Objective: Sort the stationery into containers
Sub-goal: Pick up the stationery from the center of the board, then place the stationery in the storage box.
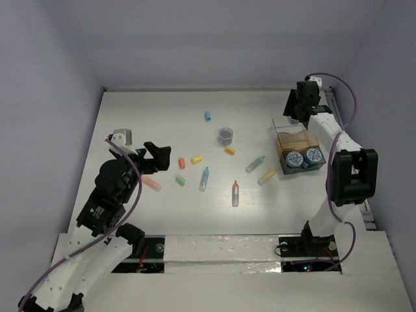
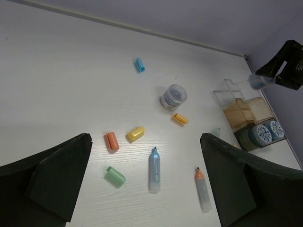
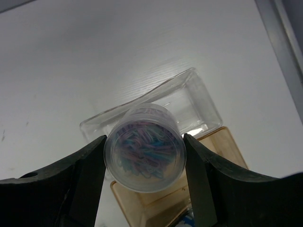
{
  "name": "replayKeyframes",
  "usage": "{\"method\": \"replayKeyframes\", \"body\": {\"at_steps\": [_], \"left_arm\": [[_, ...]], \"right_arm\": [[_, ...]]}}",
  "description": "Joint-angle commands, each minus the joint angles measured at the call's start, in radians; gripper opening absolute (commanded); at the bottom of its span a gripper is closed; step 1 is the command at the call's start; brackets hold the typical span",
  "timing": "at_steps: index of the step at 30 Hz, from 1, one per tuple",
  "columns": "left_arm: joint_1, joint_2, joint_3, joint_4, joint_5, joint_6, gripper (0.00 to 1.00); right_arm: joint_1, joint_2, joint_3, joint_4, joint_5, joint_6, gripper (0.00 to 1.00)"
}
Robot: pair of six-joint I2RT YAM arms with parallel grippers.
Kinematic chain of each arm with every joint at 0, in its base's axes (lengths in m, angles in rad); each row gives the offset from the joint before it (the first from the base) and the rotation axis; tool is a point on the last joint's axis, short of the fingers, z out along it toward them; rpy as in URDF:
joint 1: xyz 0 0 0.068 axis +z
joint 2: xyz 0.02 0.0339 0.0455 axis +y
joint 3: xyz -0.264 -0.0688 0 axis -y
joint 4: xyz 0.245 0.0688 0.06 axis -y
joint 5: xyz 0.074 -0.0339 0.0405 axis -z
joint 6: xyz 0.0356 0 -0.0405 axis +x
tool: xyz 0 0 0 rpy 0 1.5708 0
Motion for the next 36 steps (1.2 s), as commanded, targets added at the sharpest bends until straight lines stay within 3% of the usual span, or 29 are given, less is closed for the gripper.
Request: {"method": "replayKeyframes", "body": {"at_steps": [1, 12, 31, 35, 36], "left_arm": [[-0.005, -0.007, -0.001, 0.038, 0.003, 0.016, 0.99], [-0.033, -0.013, -0.001, 0.032, -0.011, 0.017, 0.99], [-0.033, 0.004, 0.000, 0.035, -0.017, 0.017, 0.99], [-0.033, 0.007, 0.000, 0.035, -0.017, 0.017, 0.99], [-0.033, 0.007, 0.000, 0.035, -0.018, 0.017, 0.99]], "right_arm": [[-0.008, 0.036, 0.095, 0.016, 0.038, -0.011, 0.49], [-0.095, 0.122, 0.131, 0.006, 0.055, -0.020, 0.49], [-0.123, 0.185, 0.106, 0.039, 0.029, -0.020, 0.54], [-0.123, 0.198, 0.112, 0.040, 0.032, -0.020, 0.68], [-0.123, 0.196, 0.115, 0.040, 0.034, -0.018, 0.80]]}}
